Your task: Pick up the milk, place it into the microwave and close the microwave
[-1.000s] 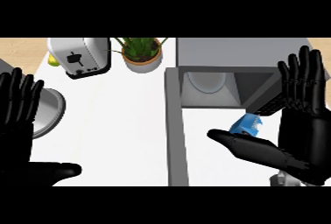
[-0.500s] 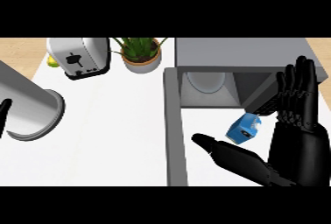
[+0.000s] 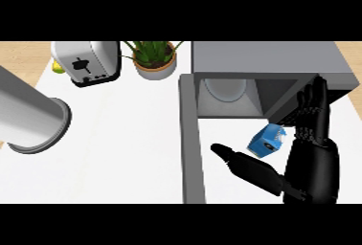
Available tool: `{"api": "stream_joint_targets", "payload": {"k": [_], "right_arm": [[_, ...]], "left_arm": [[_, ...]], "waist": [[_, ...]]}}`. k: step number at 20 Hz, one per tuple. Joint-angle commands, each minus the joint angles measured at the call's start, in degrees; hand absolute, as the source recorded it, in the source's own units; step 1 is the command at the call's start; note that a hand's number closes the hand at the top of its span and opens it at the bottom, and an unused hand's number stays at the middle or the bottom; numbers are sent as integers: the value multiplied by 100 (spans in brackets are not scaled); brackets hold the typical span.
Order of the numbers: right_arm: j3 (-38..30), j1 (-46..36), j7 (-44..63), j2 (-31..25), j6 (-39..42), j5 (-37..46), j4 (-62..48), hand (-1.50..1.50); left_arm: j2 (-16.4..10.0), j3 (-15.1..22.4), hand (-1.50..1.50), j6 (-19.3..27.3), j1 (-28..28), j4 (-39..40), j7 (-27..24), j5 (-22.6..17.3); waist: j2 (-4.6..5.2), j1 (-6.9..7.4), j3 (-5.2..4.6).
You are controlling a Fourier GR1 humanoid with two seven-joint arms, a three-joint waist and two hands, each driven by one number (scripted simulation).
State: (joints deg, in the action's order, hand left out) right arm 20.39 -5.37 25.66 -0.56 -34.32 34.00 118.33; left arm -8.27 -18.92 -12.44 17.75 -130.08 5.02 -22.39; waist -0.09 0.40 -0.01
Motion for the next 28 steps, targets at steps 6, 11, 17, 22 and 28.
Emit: {"api": "stream_joint_targets", "payload": {"k": [6,11,17,22,28], "right_arm": [[-207,780,-1256,-52,-397,-891,-562,-150],[-634,816,-2132,52,-577,-1567,-1642,-150],[-1035,1168,-2552,11,-511,-1861,-1585,-150],[-1404,1256,-3855,49,-396,-2792,-2646,-150],[-1685,1405,-4454,1,77,-3315,-3150,-150]], "left_arm": [[72,-700,-150,-691,323,200,-248,-477],[249,-591,-150,-526,399,-327,117,-421],[435,-659,-150,-963,432,-147,6,-348],[473,-1037,-150,-1174,592,-159,-14,-667],[26,-1508,-150,-1050,234,-132,562,-1275]], "waist": [[4,-17,2],[10,2,6],[3,-28,1],[5,-7,4],[5,-20,3]]}}
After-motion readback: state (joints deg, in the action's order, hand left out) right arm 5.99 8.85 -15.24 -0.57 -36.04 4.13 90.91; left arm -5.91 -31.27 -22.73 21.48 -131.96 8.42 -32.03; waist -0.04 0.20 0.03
